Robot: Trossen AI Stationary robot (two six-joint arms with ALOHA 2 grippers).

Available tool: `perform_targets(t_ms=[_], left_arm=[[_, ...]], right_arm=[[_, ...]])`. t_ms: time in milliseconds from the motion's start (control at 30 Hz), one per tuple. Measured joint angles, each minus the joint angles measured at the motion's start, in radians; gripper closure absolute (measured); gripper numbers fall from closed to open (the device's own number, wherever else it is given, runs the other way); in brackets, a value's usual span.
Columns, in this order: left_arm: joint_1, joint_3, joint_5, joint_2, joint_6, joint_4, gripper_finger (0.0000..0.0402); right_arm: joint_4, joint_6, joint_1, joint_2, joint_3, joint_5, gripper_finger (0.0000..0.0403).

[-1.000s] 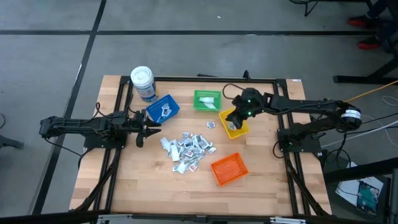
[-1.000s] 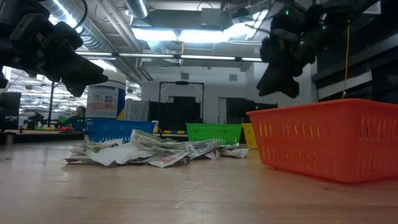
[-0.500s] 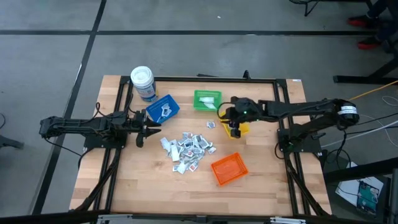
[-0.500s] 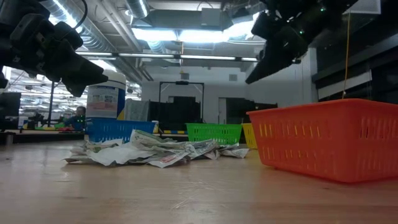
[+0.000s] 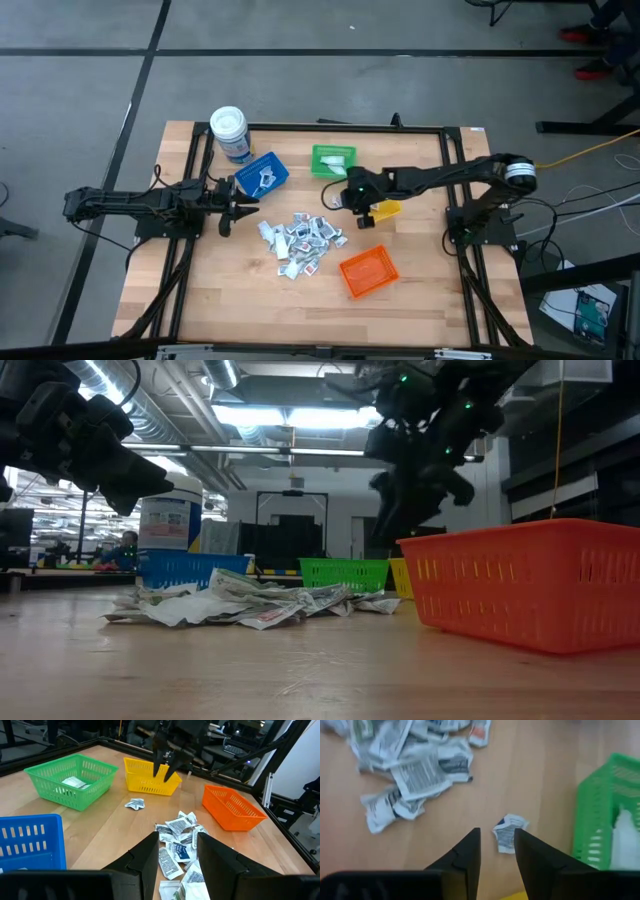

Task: Pick & Place First Aid Supplies
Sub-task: Put the white alcohol pad into the blue bin

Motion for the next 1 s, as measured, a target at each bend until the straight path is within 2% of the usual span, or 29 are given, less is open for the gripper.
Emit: perform_targets(t_ms=[200,533,833,1000], left_arm=[[0.0,0.0,0.0,0.0,0.0,0.0,0.0274],[0.0,0.0,0.0,0.0,0.0,0.0,0.0274],[0.0,0.0,0.0,0.0,0.0,0.0,0.0274],[0.0,0.0,0.0,0.0,0.0,0.0,0.0274]], right_arm=[[-0.096,-0.072,0.001,0.102,0.07,0.009,0.0284],[-0.192,-0.073,0.001,0.269,0.182,0.164,0.0285],[-0.192,-0.074,0.001,0.299,0.194,0.187,0.0287],[-0.174,-0.072,0.001,0.301,0.193,0.184,0.0312]])
